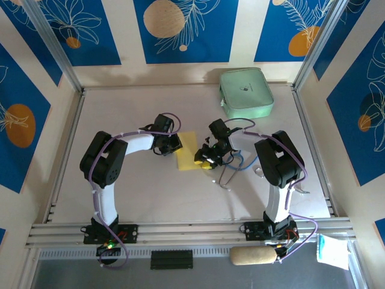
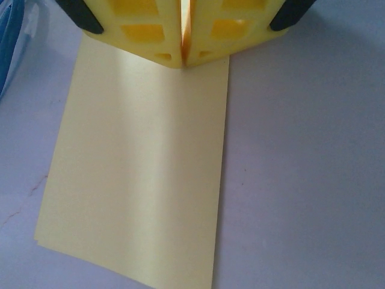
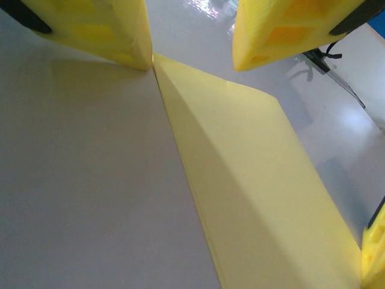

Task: Fold a paper plane with a square sheet of paper (pick it up from the middle)
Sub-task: Fold the triangle a second time at the center of the table.

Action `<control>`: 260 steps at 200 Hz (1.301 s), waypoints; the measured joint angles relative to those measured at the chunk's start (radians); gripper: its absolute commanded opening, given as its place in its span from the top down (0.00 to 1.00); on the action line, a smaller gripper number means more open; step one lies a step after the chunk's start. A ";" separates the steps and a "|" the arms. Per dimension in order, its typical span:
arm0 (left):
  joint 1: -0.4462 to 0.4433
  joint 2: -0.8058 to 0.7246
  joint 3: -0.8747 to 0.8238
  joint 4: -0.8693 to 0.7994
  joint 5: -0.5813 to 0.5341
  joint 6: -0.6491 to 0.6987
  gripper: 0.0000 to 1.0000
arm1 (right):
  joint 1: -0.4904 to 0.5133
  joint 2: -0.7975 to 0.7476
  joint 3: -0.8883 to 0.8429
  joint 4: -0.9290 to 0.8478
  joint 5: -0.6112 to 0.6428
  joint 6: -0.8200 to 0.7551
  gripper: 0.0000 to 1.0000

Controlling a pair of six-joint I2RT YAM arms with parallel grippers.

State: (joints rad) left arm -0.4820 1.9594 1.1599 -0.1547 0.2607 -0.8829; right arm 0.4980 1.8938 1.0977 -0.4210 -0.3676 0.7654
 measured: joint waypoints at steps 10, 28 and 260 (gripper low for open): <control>0.000 0.000 0.000 0.000 0.000 0.000 0.88 | 0.000 0.001 0.000 0.000 0.000 0.000 0.61; 0.000 0.000 0.000 -0.001 0.000 0.000 0.88 | -0.001 0.001 0.000 -0.002 0.000 0.000 0.63; 0.007 0.004 0.000 -0.002 0.012 0.000 0.88 | 0.034 -0.051 -0.038 0.009 0.084 -0.016 0.64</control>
State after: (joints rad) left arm -0.4751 1.9633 1.1603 -0.1562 0.2726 -0.8833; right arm 0.5316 1.8423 1.0599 -0.4118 -0.2836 0.7498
